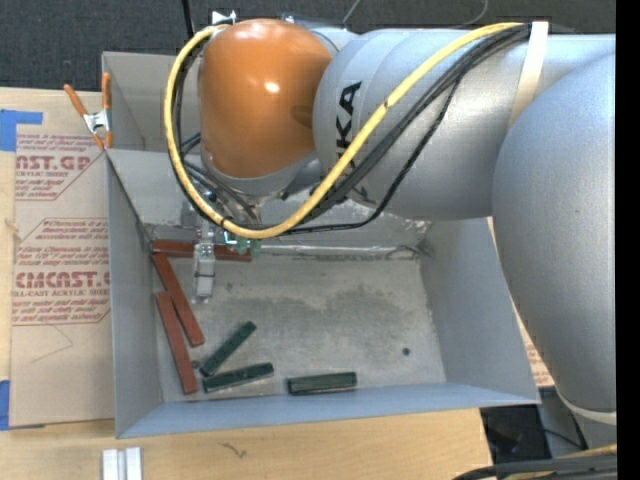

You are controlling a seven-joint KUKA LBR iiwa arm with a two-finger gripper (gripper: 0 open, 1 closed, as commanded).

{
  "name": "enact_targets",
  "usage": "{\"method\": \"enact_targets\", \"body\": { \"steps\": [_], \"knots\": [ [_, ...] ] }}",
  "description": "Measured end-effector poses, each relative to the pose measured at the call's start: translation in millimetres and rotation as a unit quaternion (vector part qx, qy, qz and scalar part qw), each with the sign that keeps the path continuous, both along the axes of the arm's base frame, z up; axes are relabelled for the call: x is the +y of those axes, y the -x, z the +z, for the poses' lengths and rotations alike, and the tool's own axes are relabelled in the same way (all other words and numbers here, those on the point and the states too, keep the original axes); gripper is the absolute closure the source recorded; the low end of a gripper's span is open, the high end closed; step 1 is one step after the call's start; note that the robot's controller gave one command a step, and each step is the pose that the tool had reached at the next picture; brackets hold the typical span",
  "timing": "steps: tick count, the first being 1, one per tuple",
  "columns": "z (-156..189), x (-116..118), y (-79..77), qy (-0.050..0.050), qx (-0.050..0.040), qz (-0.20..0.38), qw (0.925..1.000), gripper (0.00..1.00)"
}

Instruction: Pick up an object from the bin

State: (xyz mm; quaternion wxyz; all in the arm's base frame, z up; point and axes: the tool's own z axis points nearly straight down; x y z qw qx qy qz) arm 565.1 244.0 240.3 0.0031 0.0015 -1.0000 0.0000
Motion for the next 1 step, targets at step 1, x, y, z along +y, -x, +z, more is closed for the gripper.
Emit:
{"method": "enact_targets", "body": {
  "steps": [1],
  "knots": [
    [-150.5, -43.5, 53.1, 0.001, 0.0010, 0.091, 0.9958, 0.00]
  ]
}}
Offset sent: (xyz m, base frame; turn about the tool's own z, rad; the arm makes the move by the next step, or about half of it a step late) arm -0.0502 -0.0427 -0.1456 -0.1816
